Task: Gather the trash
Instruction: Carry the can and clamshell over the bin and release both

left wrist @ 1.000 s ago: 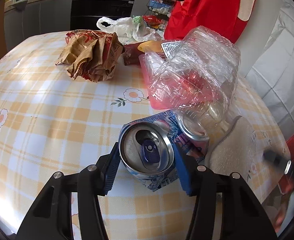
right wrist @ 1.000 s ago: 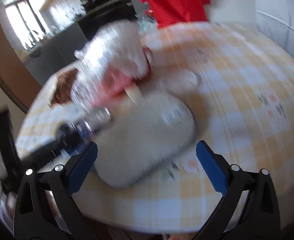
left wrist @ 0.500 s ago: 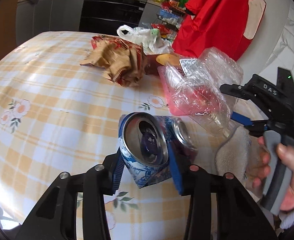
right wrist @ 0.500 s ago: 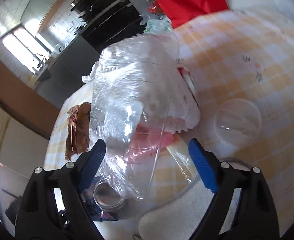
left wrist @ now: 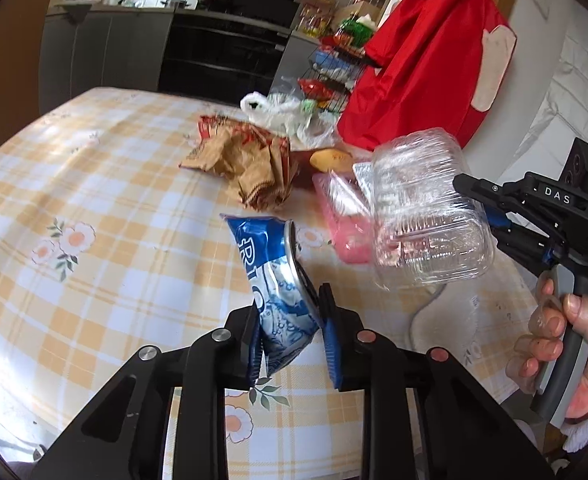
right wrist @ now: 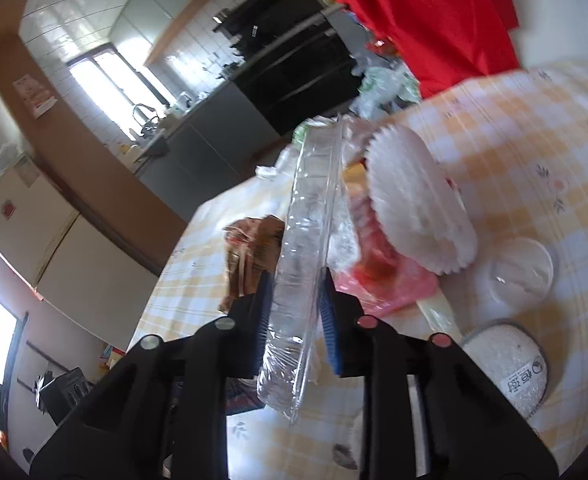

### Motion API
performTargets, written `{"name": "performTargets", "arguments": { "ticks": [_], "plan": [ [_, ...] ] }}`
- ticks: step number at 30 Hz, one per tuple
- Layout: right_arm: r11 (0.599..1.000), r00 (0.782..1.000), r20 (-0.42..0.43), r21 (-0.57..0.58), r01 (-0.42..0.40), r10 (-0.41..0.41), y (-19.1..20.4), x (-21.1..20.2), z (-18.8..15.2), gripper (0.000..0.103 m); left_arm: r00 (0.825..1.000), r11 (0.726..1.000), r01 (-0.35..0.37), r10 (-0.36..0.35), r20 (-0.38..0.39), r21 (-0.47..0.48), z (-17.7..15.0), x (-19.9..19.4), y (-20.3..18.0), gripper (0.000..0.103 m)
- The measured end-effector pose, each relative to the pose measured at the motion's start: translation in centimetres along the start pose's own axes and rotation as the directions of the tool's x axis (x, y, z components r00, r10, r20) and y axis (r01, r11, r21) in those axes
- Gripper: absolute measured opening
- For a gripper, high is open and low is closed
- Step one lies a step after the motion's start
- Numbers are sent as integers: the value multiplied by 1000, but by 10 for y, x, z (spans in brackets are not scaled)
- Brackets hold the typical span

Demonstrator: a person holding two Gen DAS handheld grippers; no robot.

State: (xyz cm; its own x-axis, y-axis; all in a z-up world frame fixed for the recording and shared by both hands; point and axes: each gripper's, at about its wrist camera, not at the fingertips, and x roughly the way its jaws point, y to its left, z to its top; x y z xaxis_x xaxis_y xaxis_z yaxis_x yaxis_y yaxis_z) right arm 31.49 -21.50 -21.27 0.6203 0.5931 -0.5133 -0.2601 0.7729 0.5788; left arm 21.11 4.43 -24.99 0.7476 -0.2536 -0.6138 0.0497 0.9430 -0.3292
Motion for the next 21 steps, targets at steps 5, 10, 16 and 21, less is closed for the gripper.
{"name": "performTargets", "arguments": {
  "ticks": [5,10,16,21],
  "plan": [
    [998,999,18,-66,-25,27,20,-13,2,19,999,1000,12,-13,31,16,2,-16,-1,24],
    [993,999,16,-116,-30,32,37,-22,3,10,998,1000,15,-16,60,12,5,-33,0,24],
    [988,999,12,-146,-45,47,52,-33,5,10,995,1000,13,-14,96,19,7,-54,1,24],
    [986,998,-8,-156,-63,63,66,-43,4,10,993,1000,11,-13,118,18,7,-73,2,24]
  ]
}}
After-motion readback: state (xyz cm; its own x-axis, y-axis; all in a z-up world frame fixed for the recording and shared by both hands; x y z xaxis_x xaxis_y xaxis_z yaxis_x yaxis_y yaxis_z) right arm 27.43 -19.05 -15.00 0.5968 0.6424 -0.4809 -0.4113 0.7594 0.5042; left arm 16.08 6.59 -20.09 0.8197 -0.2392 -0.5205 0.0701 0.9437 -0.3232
